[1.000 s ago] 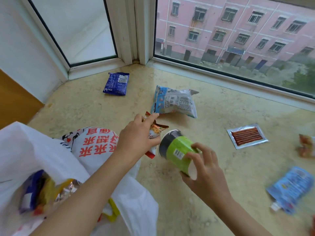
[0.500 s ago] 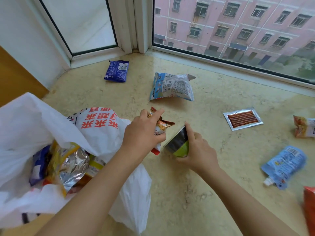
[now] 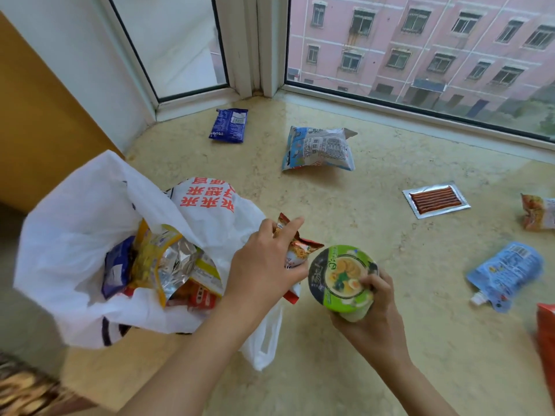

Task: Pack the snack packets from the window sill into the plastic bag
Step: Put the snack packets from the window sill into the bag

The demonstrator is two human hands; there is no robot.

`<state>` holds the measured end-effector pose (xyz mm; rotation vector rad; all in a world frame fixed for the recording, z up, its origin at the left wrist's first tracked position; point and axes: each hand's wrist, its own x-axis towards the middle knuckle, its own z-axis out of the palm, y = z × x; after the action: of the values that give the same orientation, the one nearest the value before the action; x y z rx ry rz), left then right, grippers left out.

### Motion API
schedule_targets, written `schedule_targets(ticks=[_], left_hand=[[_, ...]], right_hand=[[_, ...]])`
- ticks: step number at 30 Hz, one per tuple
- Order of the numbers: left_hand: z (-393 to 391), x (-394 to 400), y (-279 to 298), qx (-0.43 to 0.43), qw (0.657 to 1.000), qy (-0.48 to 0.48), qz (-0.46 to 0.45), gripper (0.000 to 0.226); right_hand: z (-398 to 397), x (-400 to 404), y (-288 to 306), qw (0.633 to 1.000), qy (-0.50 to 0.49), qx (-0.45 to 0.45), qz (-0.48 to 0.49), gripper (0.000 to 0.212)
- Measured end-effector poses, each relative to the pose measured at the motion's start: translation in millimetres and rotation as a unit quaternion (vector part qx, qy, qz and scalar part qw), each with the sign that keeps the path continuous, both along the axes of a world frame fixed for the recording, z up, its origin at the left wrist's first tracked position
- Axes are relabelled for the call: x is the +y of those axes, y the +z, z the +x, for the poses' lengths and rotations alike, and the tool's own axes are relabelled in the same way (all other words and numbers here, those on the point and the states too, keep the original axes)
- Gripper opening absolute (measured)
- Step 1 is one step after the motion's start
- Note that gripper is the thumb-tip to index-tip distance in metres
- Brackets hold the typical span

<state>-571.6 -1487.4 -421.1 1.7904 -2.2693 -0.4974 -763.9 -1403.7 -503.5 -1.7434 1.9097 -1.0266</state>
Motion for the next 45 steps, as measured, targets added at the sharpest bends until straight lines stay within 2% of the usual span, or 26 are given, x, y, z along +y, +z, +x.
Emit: schedule_targets(ticks=[2,4,6,9,12,18,22,25,28,30,33,37,41,45], left_hand=[[-1.1,12.3,-7.8,-0.010,1.000,-0.003,0.010,0.068],[-4.6,21.2,-15.1,-0.022,1.000,0.001,0.022,0.067],[-9.7,27.8,-19.1,-0.030,0.999,0.007,0.035,0.068],[-16.7,35.7,-17.4,-0.036,0.999,0.017,0.037,0.068],[-22.3,44.3,-7.8,-0.009,0.999,0.033,0.022,0.070],[-20.4,51.3,9.5,0.046,0.998,0.050,-0.013,0.074],[-8.5,55.0,33.4,0.097,0.991,0.089,-0.031,0.067],[8.8,60.0,58.9,0.115,0.985,0.099,-0.080,0.064],[39.9,63.3,83.7,0.070,0.977,0.114,-0.164,0.062],[66.6,65.2,92.8,0.024,0.973,0.136,-0.183,0.063],[112.0,65.4,85.2,-0.060,0.979,0.166,-0.105,0.064],[163.3,55.8,57.1,-0.125,0.979,0.162,-0.003,0.067],[185.8,31.1,41.0,-0.156,0.981,0.110,0.021,0.068],[189.9,2.5,33.0,-0.144,0.987,0.072,0.007,0.063]], right_hand=[[-0.3,11.1,4.2,0.998,-0.051,-0.017,0.011,0.084],[-7.7,15.6,12.3,0.998,-0.062,0.019,0.016,0.079],[-17.7,16.4,21.2,0.997,-0.038,0.070,0.020,0.079],[-28.2,14.6,31.2,0.985,0.036,0.159,0.049,0.090],[-32.1,11.1,41.2,0.974,0.072,0.196,0.092,0.098],[-28.9,11.5,53.4,0.968,0.100,0.185,0.137,0.094],[-18.1,19.7,74.4,0.975,0.087,0.168,0.120,0.094],[-3.3,23.6,104.6,0.982,0.078,0.151,0.078,0.092],[19.5,24.5,139.2,0.987,0.083,0.134,0.031,0.089],[39.1,25.2,159.0,0.989,0.092,0.114,-0.001,0.087],[75.3,27.5,178.4,0.990,0.117,0.077,-0.025,0.084],[131.2,30.3,179.3,0.986,0.160,0.038,-0.028,0.083],[186.9,33.8,154.2,0.981,0.194,0.005,0.006,0.082],[214.0,21.6,124.3,0.981,0.187,0.001,0.054,0.082]])
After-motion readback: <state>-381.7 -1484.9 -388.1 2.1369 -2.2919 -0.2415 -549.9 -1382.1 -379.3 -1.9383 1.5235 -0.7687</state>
